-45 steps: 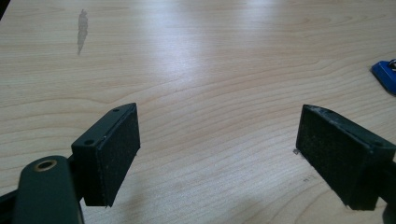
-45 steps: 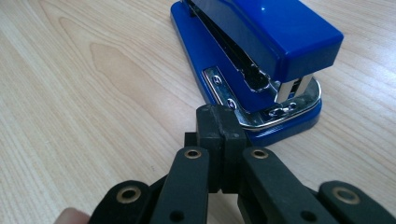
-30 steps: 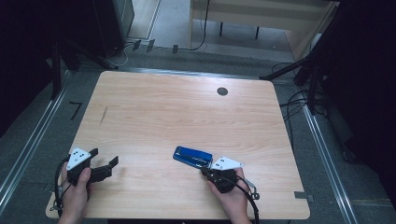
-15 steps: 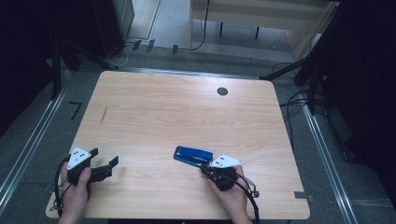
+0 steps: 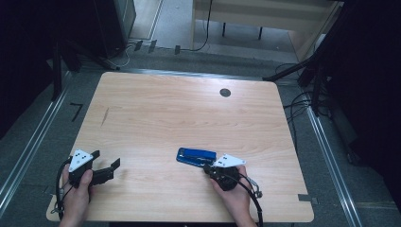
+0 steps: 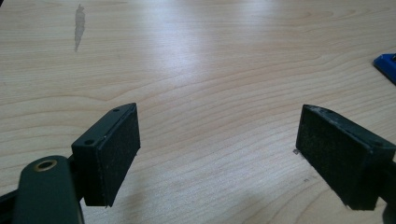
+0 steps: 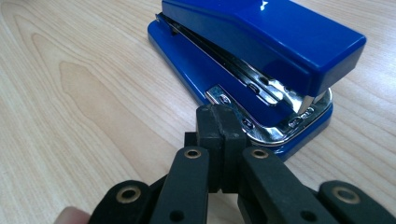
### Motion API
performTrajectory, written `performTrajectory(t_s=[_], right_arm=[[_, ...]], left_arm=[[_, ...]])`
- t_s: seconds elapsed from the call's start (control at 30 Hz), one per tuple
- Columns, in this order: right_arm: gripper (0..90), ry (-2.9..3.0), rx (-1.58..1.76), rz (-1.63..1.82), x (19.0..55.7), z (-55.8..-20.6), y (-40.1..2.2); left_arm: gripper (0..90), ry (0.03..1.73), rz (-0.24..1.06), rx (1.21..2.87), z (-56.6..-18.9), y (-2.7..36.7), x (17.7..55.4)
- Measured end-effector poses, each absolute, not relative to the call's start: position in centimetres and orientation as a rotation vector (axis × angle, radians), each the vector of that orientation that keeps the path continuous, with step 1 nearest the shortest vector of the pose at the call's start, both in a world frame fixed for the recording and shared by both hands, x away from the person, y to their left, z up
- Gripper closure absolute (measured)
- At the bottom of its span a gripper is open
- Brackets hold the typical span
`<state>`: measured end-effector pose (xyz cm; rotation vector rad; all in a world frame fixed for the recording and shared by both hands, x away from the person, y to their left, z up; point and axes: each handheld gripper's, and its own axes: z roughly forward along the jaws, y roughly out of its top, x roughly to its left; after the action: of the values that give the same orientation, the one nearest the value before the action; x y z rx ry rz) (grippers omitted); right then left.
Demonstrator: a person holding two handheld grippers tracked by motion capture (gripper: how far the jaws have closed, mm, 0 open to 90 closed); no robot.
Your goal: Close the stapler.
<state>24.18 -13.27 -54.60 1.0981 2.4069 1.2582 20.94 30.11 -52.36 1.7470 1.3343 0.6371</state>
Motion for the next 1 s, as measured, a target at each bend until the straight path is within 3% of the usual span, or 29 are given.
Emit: performTrajectory(t_s=[1.0], right_arm=[[90.0,2.384,1.123,1.243,25.4,-54.6,-13.5]], left_arm=[[14.4,1.338,0.649,1.760,-52.4,30.0,21.0]])
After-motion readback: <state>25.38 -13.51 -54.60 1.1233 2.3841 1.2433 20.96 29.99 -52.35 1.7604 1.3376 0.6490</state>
